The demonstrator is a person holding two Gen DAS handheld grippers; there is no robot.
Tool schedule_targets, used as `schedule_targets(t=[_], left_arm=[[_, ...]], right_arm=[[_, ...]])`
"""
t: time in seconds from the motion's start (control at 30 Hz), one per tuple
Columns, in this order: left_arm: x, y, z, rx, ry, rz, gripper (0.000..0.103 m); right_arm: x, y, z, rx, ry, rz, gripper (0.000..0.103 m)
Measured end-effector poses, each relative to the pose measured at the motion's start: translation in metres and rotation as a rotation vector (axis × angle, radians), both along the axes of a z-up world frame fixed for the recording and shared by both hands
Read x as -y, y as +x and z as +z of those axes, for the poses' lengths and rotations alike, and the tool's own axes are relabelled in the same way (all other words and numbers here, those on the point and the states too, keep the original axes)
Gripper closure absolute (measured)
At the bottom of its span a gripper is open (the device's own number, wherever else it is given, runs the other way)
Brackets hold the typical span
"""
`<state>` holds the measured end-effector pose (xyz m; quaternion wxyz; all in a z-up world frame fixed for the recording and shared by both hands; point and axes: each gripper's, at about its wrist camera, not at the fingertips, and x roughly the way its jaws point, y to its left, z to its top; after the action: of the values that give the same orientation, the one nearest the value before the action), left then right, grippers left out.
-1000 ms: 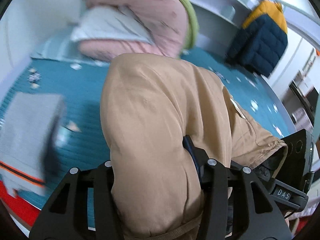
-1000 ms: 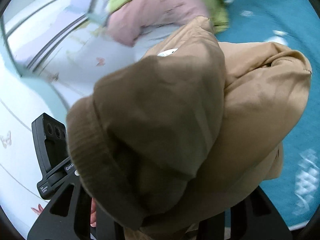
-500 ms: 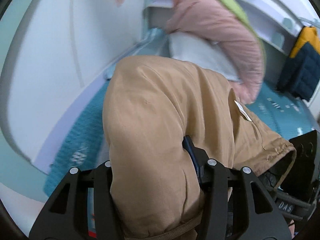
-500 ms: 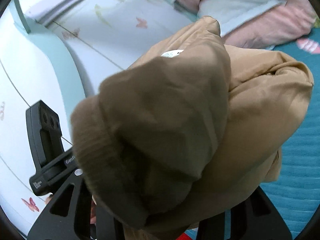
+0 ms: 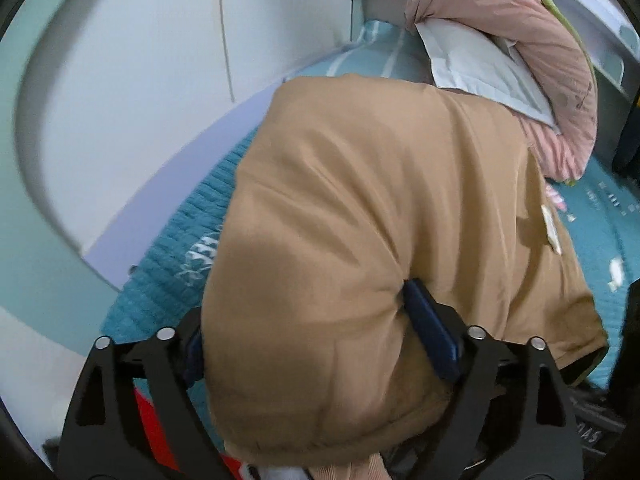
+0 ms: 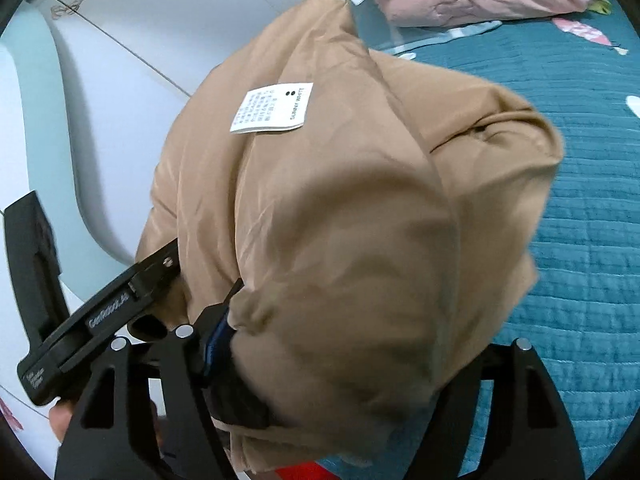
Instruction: Fold large clothes
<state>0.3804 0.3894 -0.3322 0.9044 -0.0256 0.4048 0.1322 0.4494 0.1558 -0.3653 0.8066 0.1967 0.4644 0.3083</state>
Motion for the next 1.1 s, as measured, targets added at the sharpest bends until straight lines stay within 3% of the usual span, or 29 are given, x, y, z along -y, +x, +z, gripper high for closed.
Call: schedule_targets(t=[0.1,0.37,0.43,0.7,0.8,1.1], left_arm=[[0.016,-0.008,0.002,-0.008,0.085,0.019,0.014],[0.037,-0.044,0.002,-0.073,0.161,0.053,0.012],[0.043,-0.054,0.007,-0.073,0.159,0.056,0.012],[0.077,-0.095,0.041,-0.040,0.146,0.064,0.012],[0.098,-0.117,0.061,0.005,0.142,0.053,0.012],[0.153,-0.175,0.119,0.129,0.097,0.015,0.010]], right_arm=[[0.003,-0.002,0.006,0.012,-0.038,-0.012,0.025],[0.030,-0.032,0.027,0.033,-0.136,-0.032,0.023],[0.037,-0.026,0.033,0.059,-0.157,-0.036,0.021],[0.066,-0.072,0.082,0.152,-0.215,-0.012,0.020],[0.078,-0.082,0.096,0.199,-0.231,0.000,0.018],[0.139,-0.164,0.172,0.354,-0.211,0.020,0.014]])
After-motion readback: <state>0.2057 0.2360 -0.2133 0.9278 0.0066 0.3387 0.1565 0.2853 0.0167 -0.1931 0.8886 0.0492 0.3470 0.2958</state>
